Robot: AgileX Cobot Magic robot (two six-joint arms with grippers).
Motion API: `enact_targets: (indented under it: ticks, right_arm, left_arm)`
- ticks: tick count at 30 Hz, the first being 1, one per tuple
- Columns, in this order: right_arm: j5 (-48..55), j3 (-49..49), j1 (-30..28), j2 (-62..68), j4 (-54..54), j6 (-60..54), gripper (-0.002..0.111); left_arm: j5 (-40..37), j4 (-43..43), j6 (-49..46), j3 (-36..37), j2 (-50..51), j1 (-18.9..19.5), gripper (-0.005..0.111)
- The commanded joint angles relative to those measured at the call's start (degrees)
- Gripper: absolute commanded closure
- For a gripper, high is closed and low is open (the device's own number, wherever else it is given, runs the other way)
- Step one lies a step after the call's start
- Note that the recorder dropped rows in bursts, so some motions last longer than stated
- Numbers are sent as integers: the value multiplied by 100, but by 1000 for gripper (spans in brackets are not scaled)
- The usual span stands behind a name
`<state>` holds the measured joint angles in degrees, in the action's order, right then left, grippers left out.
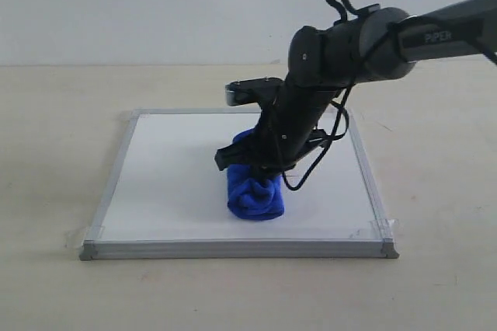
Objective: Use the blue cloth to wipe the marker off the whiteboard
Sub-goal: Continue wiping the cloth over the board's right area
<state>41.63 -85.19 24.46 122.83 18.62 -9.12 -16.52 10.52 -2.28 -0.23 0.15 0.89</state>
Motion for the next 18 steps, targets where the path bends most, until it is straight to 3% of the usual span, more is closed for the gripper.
enact_targets:
  ticks: [1,8,14,18]
  right_arm:
    - [-83,-119,15,67,-392,163,108]
    - [685,-119,-641,182,-2130,1186,108]
    - [1060,-119,-1435,182,-2363,1361,108]
    - [1088,-119,-1409,182,-2101,1336,108]
  left_arm:
    - [-4,-15,-36,23,-15,17,102]
    - [-4,-15,-36,23,-15,17,102]
    - [-4,-15,-36,23,-15,17,102]
    - [-4,-15,-36,23,-15,17,102]
